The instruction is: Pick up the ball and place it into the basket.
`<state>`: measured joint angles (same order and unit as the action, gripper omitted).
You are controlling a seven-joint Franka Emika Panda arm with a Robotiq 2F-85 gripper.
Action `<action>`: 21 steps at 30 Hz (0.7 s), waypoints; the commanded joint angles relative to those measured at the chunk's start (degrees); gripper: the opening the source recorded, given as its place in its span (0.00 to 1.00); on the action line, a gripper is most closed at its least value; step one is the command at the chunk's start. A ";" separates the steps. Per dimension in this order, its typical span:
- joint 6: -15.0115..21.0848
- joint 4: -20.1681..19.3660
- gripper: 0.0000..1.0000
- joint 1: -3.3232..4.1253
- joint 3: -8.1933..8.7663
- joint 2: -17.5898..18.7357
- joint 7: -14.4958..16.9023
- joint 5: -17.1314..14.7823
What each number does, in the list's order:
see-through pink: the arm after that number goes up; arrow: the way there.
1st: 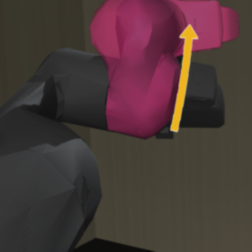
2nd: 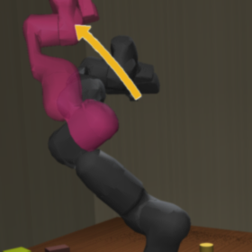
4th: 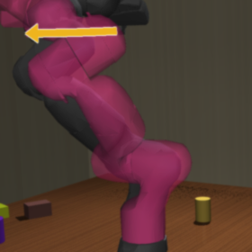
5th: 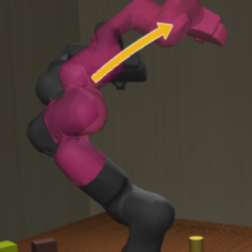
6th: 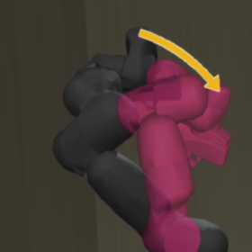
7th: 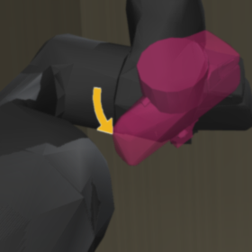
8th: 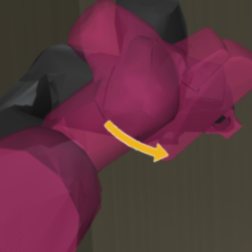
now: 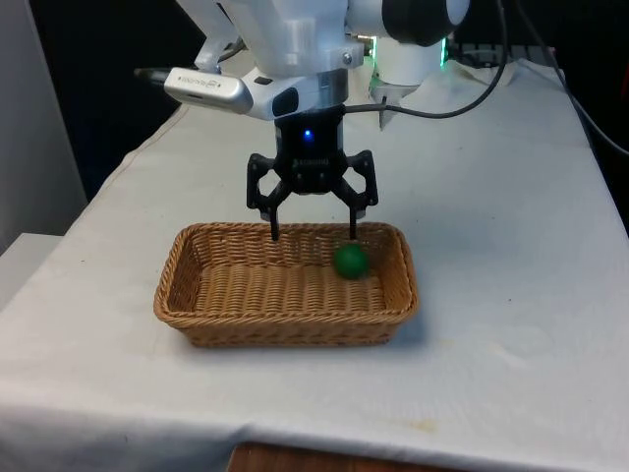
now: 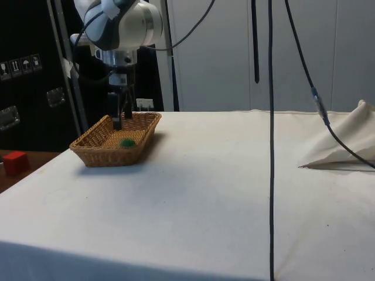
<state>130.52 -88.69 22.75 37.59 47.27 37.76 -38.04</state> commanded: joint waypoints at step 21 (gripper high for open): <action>-1.03 -7.39 1.00 2.58 2.29 -7.45 -1.72 3.72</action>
<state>129.43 -95.51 24.69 39.30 40.16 36.50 -34.78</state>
